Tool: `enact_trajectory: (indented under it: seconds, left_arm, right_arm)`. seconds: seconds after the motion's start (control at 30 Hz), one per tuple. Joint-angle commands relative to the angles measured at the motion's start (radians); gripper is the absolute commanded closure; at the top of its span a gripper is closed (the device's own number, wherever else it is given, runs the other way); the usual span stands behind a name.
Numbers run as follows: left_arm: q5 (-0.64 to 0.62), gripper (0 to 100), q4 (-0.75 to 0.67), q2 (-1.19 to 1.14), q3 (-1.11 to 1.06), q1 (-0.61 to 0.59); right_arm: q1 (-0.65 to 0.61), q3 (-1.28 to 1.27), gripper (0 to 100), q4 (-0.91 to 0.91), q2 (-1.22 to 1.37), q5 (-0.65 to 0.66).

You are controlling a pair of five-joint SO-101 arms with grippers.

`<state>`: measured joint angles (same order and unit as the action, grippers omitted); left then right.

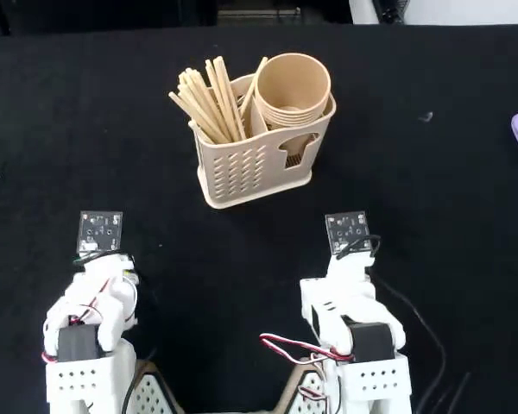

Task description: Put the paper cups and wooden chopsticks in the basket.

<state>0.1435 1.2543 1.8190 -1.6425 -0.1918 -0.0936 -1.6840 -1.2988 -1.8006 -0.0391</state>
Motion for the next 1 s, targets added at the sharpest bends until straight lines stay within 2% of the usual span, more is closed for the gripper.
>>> enact_trajectory:
  seconds: [0.0, 0.97]
  left_arm:
    - [0.011, 97, 0.015, 0.005, -0.058, 0.002]
    - [0.006, 97, 0.020, 0.006, -0.058, 0.028]
  right_arm:
    - [0.011, -0.001, 98.6, -0.006, -0.094, -0.003]
    - [0.012, -0.001, 98.6, -0.006, -0.094, 0.000]
